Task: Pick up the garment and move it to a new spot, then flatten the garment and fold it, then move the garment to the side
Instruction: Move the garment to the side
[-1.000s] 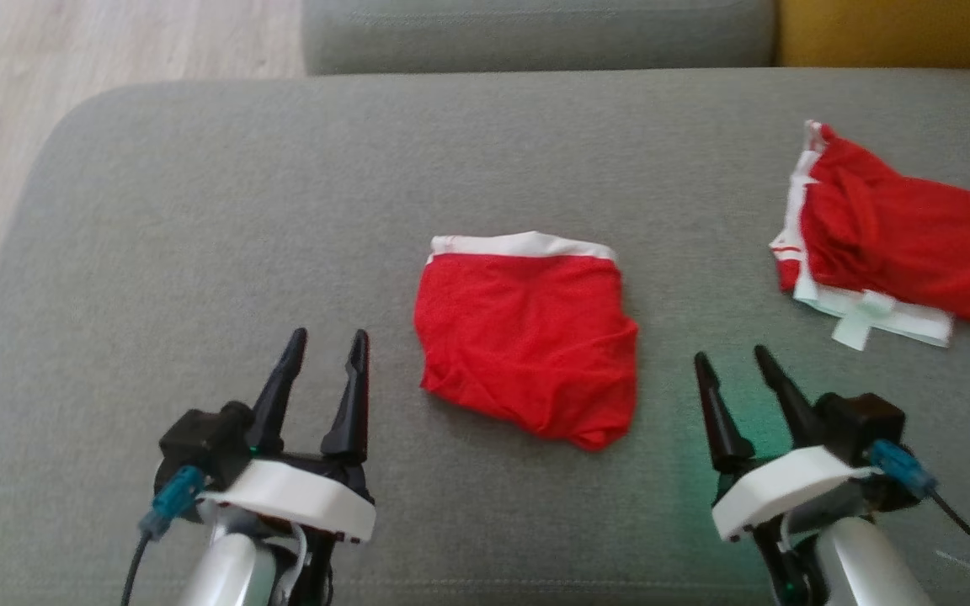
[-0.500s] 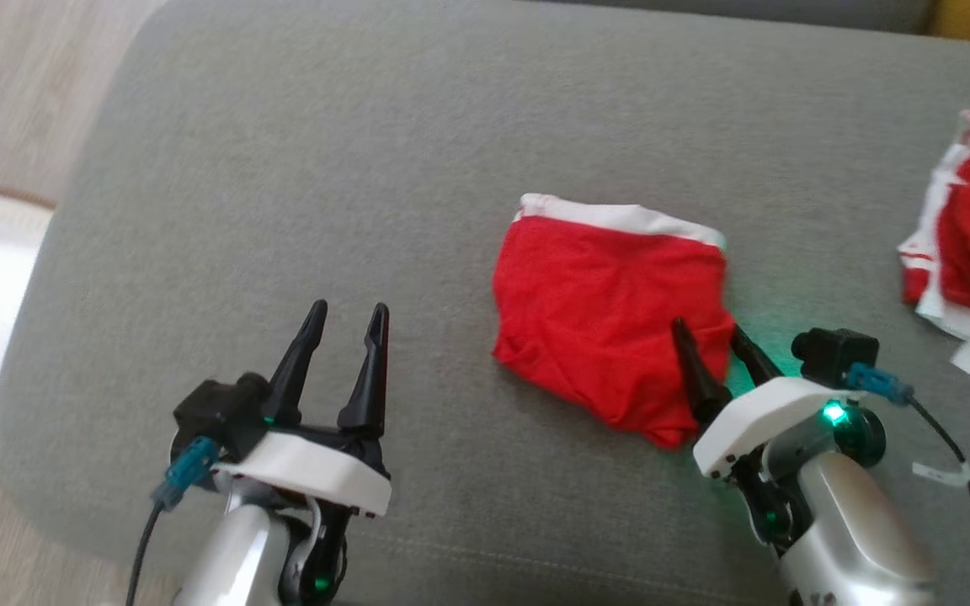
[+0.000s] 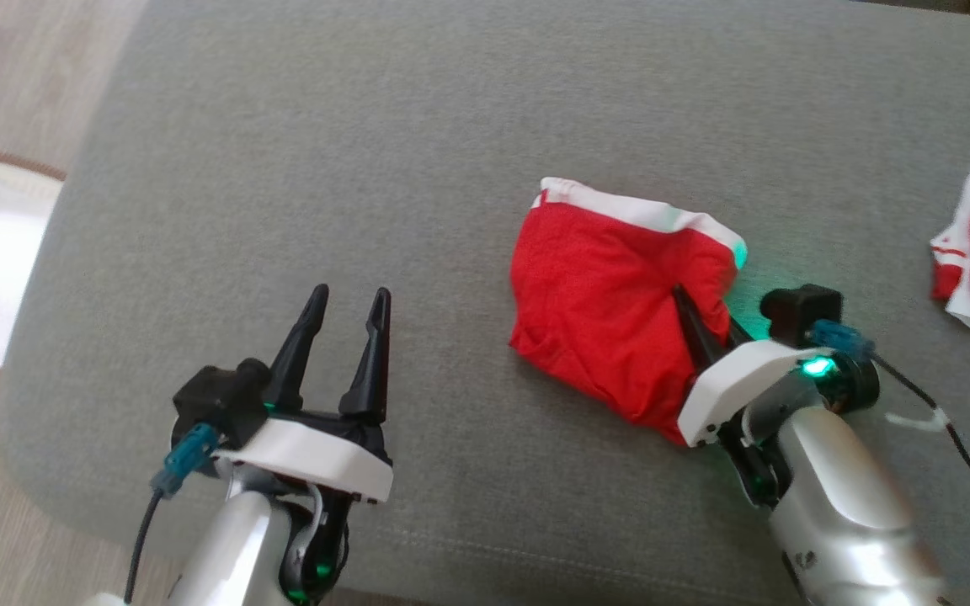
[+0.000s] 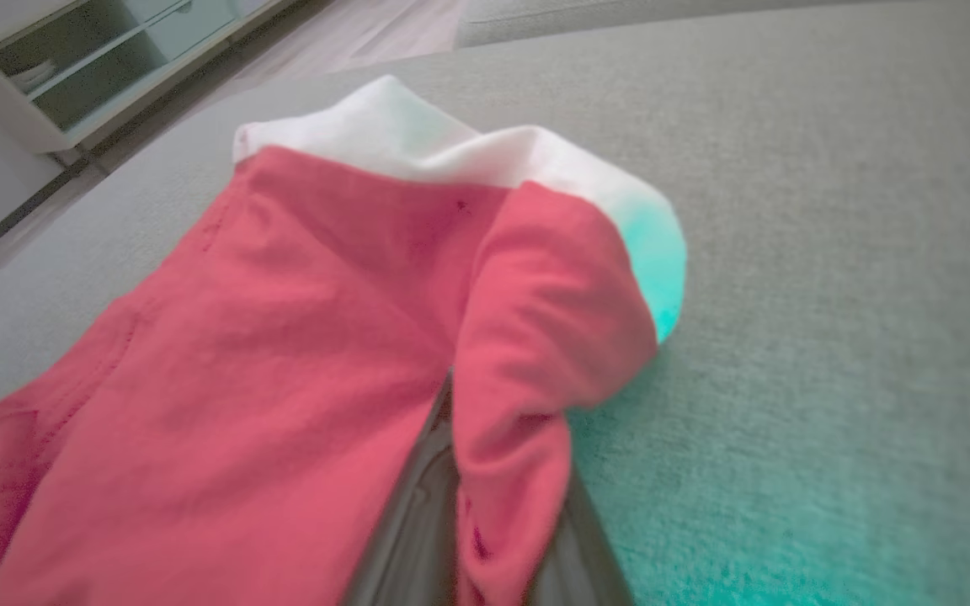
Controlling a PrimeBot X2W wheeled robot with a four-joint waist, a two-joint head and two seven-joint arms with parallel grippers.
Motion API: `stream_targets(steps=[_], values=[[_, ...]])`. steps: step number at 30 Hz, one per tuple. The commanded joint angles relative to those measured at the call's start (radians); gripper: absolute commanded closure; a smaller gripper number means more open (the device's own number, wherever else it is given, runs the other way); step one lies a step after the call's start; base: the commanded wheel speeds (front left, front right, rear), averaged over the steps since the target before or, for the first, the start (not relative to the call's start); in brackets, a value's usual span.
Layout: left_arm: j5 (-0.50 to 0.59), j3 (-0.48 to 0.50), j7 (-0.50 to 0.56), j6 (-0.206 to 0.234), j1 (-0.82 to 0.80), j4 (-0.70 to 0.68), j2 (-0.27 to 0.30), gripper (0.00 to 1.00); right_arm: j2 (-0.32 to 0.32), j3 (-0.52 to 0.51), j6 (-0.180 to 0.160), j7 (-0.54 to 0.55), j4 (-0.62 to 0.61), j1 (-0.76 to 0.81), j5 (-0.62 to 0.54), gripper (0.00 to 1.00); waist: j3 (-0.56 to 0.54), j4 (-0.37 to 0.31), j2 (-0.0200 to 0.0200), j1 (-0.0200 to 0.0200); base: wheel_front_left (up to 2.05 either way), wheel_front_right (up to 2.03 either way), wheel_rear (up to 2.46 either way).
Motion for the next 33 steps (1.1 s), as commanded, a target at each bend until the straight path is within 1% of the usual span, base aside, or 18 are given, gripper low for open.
stream_targets(steps=[1,4,6,9,11,14,18,21,22,25,28,33], values=[[0.006,0.041,-0.008,0.002,-0.033,-0.031,0.006,0.00,0.011,0.023,0.000,-0.008,-0.012,-0.013,-0.015,1.00,-0.007,-0.014,0.0000,0.0000,0.00,0.00,0.00],[0.014,0.048,-0.008,-0.002,-0.031,-0.029,0.006,0.00,0.003,0.035,0.000,-0.038,-0.015,-0.033,-0.087,1.00,-0.022,-0.047,0.0000,0.0000,0.00,0.00,0.00],[0.019,0.055,-0.008,-0.004,-0.030,-0.030,0.006,0.00,-0.017,0.051,0.000,-0.050,-0.027,-0.048,-0.126,1.00,-0.033,-0.073,0.0000,0.0000,0.00,0.00,0.00],[0.026,0.064,-0.008,-0.006,-0.029,-0.032,0.006,0.00,-0.066,0.085,0.000,-0.053,-0.057,-0.074,-0.164,1.00,-0.045,-0.111,0.0000,0.0000,0.00,0.00,0.00],[0.028,0.070,-0.008,-0.008,-0.029,-0.034,0.006,0.00,-0.115,0.105,0.000,-0.045,-0.087,-0.088,-0.174,1.00,-0.048,-0.134,0.0000,0.0000,0.00,0.00,0.00],[0.028,0.076,-0.008,-0.008,-0.031,-0.041,0.006,0.00,-0.202,0.122,0.000,-0.019,-0.138,-0.106,-0.164,1.00,-0.041,-0.166,0.0000,0.0000,0.00,0.00,0.00],[0.030,0.074,-0.008,-0.012,-0.040,-0.046,0.006,0.00,-0.354,0.133,0.000,0.031,-0.196,-0.129,-0.126,1.00,-0.011,-0.191,0.0000,0.0000,0.00,0.00,0.00],[0.028,0.070,-0.008,-0.014,-0.056,-0.053,0.006,0.00,-0.490,0.135,0.000,0.060,-0.202,-0.153,-0.119,1.00,0.023,-0.195,0.0000,0.0000,0.00,0.00,0.00],[0.028,0.068,-0.008,-0.016,-0.062,-0.055,0.006,0.00,-0.527,0.131,0.000,0.065,-0.199,-0.161,-0.115,1.00,0.035,-0.195,0.0000,0.0000,0.00,0.00,0.00],[0.027,0.067,-0.008,-0.019,-0.079,-0.058,0.006,0.00,-0.608,0.099,0.000,0.079,-0.188,-0.190,-0.118,1.00,0.072,-0.192,0.0000,0.0000,0.00,0.00,0.00],[0.024,0.068,-0.008,-0.023,-0.101,-0.059,0.006,0.00,-0.651,0.049,0.000,0.093,-0.172,-0.213,-0.138,1.00,0.107,-0.183,0.0000,0.0000,0.00,0.00,0.00],[0.015,0.065,-0.008,-0.023,-0.127,-0.069,0.006,0.00,-0.681,-0.009,0.000,0.141,-0.171,-0.224,-0.203,1.00,0.153,-0.174,0.0000,0.0000,0.00,0.00,0.00]])
